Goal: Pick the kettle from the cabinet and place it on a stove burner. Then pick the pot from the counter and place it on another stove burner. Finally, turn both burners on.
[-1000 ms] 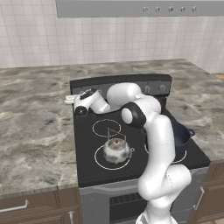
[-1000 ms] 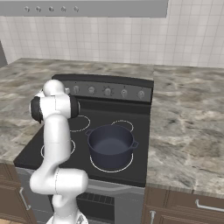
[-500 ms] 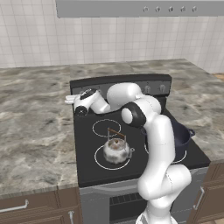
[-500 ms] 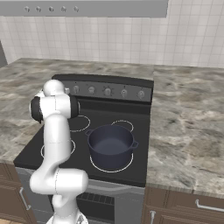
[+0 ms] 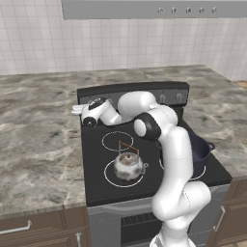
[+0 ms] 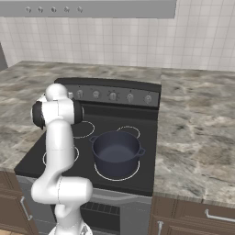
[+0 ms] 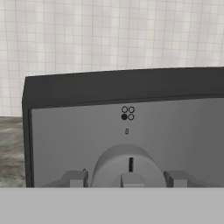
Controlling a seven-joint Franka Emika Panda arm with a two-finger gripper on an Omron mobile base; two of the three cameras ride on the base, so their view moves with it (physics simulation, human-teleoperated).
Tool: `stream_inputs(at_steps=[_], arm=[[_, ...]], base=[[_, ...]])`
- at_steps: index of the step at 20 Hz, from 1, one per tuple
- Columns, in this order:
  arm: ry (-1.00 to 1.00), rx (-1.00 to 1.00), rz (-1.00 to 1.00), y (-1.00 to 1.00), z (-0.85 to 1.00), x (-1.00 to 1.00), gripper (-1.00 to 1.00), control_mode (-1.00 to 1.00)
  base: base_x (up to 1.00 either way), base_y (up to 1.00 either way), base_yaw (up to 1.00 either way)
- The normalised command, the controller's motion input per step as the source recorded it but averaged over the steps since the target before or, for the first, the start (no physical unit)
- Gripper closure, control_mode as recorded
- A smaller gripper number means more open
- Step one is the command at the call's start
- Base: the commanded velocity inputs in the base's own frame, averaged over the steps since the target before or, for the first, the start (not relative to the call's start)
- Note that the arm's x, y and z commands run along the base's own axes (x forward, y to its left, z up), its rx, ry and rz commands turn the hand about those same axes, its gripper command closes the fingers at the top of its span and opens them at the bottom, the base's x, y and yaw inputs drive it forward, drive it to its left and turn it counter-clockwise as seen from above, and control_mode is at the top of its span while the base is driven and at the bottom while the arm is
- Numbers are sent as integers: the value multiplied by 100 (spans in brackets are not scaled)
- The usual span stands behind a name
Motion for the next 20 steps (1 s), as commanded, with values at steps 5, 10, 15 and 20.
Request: stream_inputs(at_steps=[5,10,15,20], arm=[[0,0,0,2,0,0,100,-100],[0,0,0,3,0,0,100,-100],[1,-4,0,1,0,0,100,-100],[0,-14,0,0,0,0,100,-100]], base=[[0,0,0],[0,0,0],[0,0,0],[0,0,0]])
